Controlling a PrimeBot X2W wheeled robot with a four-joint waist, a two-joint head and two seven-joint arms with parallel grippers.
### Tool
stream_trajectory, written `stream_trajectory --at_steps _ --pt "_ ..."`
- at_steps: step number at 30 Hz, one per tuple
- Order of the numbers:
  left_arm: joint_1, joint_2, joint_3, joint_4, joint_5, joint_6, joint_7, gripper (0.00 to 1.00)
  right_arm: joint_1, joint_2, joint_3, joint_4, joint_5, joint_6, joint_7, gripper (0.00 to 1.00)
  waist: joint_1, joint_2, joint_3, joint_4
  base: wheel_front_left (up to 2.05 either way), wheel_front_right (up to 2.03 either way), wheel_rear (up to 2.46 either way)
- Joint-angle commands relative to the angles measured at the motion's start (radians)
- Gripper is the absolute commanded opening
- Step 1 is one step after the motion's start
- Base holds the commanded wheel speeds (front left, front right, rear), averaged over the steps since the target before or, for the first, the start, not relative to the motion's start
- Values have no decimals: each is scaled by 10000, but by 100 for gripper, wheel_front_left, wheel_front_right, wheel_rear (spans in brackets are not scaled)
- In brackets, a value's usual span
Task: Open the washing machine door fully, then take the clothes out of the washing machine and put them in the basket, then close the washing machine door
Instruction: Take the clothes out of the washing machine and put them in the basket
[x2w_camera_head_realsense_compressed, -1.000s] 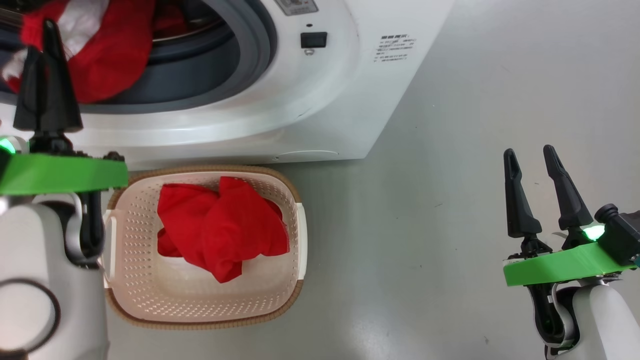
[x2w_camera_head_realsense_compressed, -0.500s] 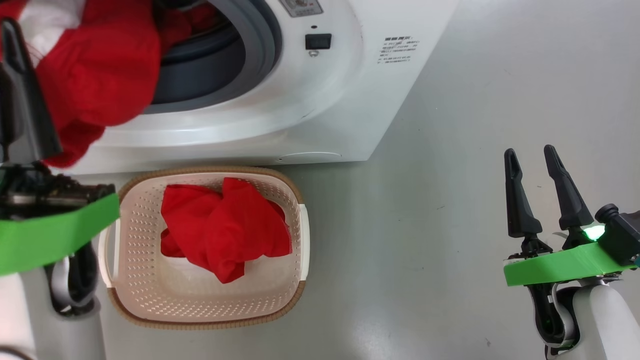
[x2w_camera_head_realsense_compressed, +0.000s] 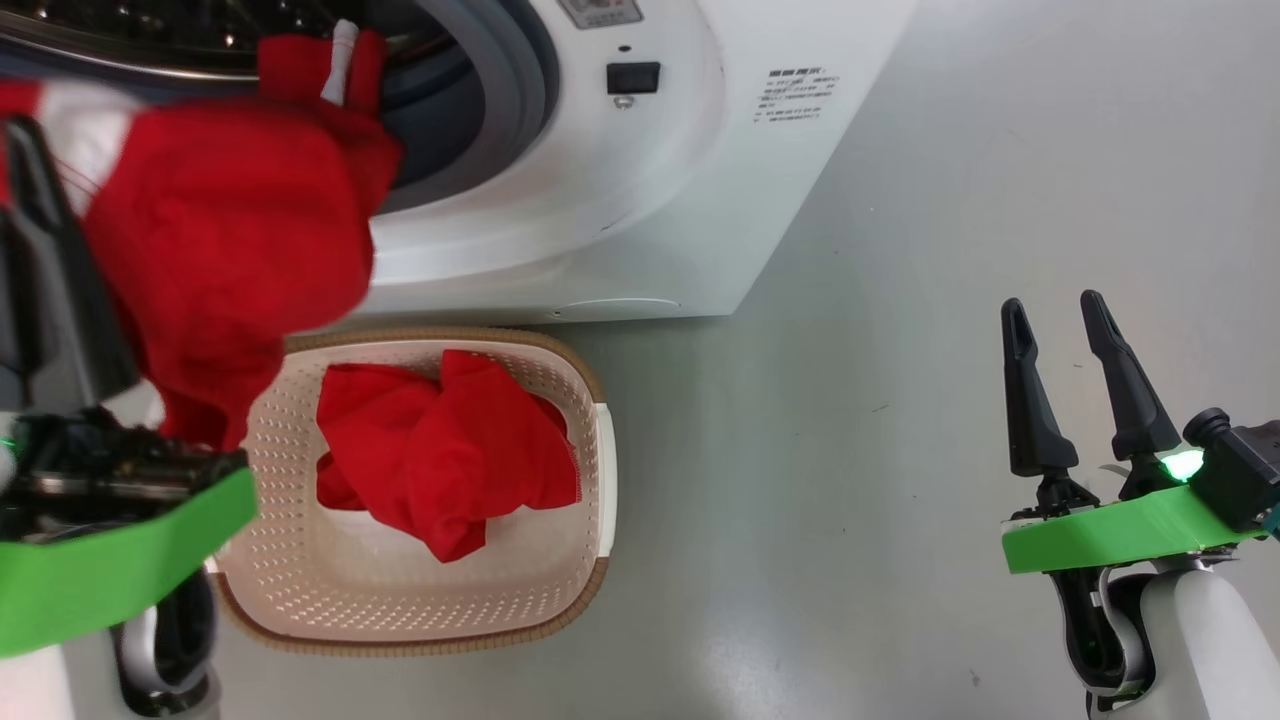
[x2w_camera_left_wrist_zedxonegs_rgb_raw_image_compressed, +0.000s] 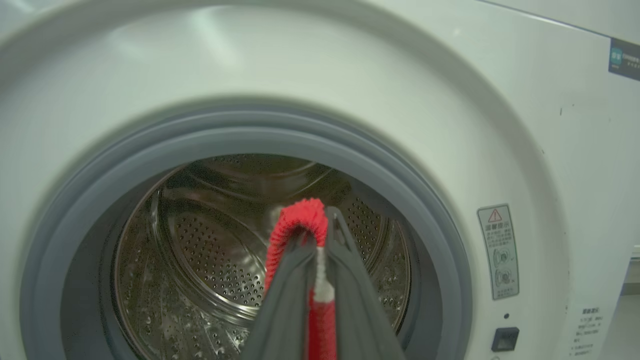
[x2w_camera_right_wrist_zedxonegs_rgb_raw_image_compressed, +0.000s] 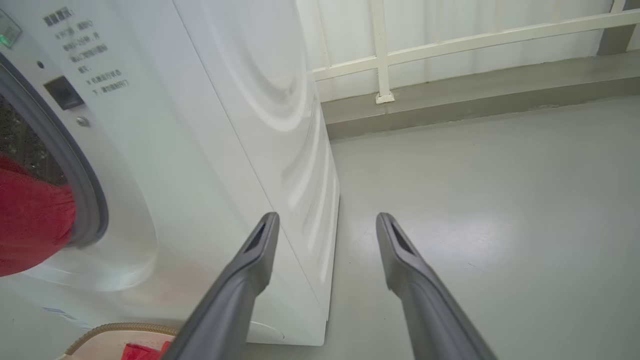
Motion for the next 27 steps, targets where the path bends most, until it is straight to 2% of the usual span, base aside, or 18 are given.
stream_trajectory --at_steps 1,13,27 --pt "255 262 250 -150 -84 84 -34 0 108 12 235 -228 -64 65 -63 100 0 0 27 -9 0 0 0" --pt "569 261 1 3120 -223 116 -34 0 -141 13 279 -329 31 65 -63 100 0 0 589 -188 0 0 0" --pt "-739 260 -367 7324 522 -78 -34 0 -495 13 275 -488 95 65 -63 100 0 0 1557 -365 0 0 0"
